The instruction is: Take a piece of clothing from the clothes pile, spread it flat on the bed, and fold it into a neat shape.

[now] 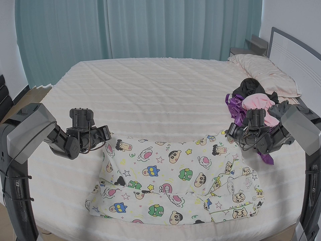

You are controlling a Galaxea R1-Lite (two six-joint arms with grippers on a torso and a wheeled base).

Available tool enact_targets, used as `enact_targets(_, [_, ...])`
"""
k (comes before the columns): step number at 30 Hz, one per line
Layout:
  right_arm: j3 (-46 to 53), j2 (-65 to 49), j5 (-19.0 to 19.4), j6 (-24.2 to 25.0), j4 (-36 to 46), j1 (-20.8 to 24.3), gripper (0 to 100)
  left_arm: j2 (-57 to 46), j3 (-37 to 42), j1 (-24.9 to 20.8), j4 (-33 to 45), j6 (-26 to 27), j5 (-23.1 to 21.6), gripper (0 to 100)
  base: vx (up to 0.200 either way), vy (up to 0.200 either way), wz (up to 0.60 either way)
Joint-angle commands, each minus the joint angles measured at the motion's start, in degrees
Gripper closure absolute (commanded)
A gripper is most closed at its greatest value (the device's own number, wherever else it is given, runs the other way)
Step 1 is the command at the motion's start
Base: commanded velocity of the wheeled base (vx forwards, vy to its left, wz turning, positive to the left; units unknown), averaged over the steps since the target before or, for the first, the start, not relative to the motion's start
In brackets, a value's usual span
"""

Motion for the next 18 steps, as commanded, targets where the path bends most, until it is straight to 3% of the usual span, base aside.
enact_targets(1, [0.0, -0.2, 0.1, 0.0, -0.1, 0.1, 100, 1.0, -0.1, 0.0, -0.1, 0.0, 0.0, 100, 0.0, 0.0, 0.0])
enact_targets(18, [10.8, -10.1, 3.7, -0.3, -1.5, 0.2, 100, -5.2, 7.0, 0.6, -0.2, 1.1, -0.5, 100, 0.0, 0.0, 0.0])
